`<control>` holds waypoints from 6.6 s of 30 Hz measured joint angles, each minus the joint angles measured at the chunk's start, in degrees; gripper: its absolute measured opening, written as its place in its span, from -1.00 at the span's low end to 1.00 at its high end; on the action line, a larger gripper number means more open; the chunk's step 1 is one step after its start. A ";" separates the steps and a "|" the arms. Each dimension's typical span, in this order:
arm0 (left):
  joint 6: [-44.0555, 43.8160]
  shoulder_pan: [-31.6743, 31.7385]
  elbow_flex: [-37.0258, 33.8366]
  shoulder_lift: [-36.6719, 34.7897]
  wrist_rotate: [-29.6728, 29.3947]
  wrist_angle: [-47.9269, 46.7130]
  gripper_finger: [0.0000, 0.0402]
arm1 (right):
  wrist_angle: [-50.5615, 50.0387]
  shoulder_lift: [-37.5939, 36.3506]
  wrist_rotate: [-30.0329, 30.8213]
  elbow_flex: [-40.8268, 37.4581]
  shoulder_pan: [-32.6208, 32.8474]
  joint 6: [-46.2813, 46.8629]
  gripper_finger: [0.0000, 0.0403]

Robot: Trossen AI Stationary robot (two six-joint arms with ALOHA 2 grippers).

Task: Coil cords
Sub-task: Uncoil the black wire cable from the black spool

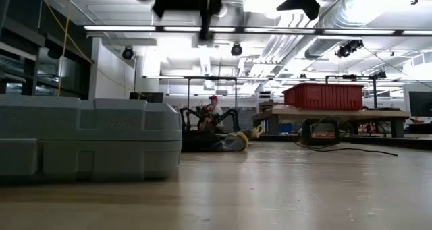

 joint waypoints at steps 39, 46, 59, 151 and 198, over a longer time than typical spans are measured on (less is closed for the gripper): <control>-8.27 5.47 17.15 -3.62 -13.16 35.45 -1.00 | 13.54 2.99 -9.48 2.10 -3.62 0.21 -0.10; 1.03 9.52 22.88 -3.31 -13.27 25.31 -1.00 | 10.57 2.95 -5.88 5.32 -3.87 -2.86 -0.10; 0.73 17.23 24.74 -3.60 -13.60 26.60 -1.00 | -11.58 16.85 -15.67 5.46 -3.63 -11.88 -0.10; 27.82 9.07 -14.14 -3.62 -19.43 -32.52 0.00 | -10.51 9.44 0.24 46.72 2.44 -19.17 -1.00; 38.32 6.42 -2.54 -15.30 -23.77 -12.03 -0.01 | -19.04 23.88 -13.24 70.60 -10.73 -15.35 -1.00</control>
